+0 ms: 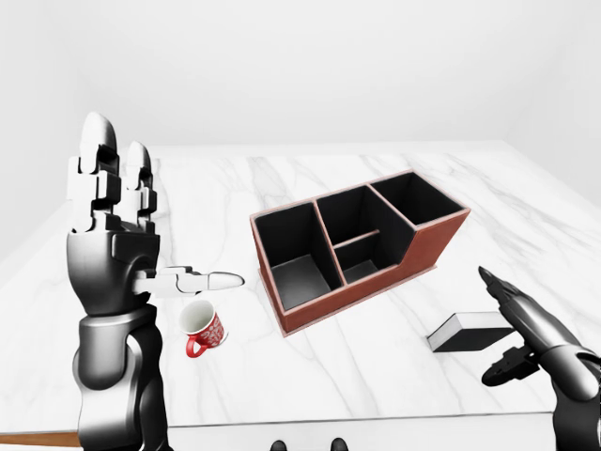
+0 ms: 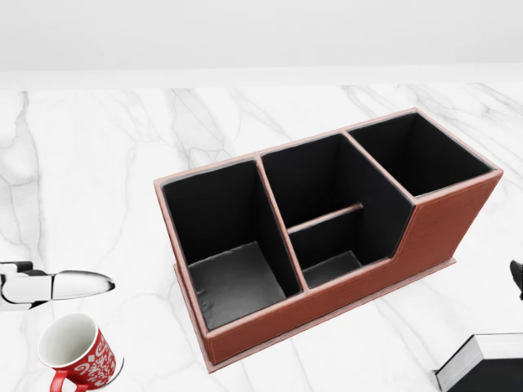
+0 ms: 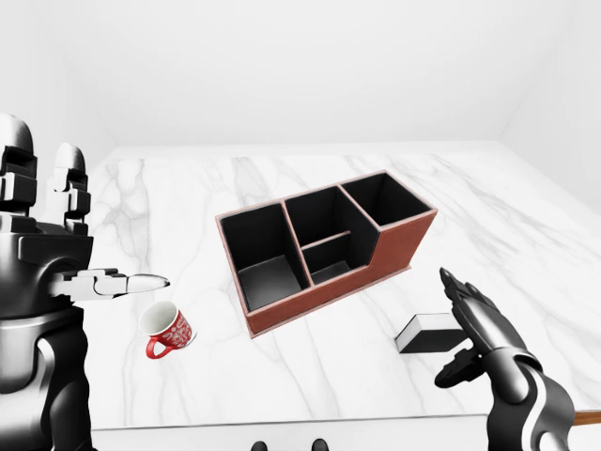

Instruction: Pick up the book and place it in the back compartment of the caddy.

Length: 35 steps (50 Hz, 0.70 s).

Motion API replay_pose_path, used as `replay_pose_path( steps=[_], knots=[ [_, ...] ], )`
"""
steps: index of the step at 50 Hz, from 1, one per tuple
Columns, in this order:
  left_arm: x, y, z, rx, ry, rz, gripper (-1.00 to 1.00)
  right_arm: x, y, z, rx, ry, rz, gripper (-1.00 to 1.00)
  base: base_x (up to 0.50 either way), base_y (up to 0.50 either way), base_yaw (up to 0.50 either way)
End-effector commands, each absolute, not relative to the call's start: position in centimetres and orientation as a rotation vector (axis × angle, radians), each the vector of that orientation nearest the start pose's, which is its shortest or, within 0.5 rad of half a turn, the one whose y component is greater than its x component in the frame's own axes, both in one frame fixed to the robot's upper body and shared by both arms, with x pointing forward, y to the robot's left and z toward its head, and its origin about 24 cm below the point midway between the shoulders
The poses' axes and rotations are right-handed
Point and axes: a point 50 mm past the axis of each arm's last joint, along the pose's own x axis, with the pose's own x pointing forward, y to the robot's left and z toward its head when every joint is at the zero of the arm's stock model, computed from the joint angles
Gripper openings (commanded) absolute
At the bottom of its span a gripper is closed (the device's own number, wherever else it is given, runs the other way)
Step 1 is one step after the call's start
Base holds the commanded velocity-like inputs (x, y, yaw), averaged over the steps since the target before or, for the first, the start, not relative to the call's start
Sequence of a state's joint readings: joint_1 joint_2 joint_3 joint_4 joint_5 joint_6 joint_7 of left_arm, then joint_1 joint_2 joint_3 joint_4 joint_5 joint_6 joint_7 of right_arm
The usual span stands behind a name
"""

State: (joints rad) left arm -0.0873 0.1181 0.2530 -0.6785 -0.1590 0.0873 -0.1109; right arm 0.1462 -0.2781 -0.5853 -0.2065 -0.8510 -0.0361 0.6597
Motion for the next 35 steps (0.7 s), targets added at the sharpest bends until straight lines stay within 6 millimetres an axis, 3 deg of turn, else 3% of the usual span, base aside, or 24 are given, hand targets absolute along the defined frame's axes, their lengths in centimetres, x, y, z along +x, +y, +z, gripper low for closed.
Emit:
replay_pose_path(
  steps=[1, 27, 35],
  knots=[
    [21.3, 19.4, 20.7, 0.067, -0.690, 0.020, 1.00, 18.6, -31.4, 7.0, -1.098, 0.483, 0.011, 1.00, 0.00, 0.00, 0.00],
    [21.3, 19.4, 20.7, 0.069, -0.689, 0.019, 1.00, 20.0, -32.7, 7.6, -1.106, 0.473, -0.001, 1.00, 0.00, 0.00, 0.00],
    [21.3, 19.3, 20.5, 0.070, -0.680, 0.017, 1.00, 21.4, -33.0, 7.5, -1.094, 0.461, -0.006, 1.00, 0.00, 0.00, 0.00]
  ],
)
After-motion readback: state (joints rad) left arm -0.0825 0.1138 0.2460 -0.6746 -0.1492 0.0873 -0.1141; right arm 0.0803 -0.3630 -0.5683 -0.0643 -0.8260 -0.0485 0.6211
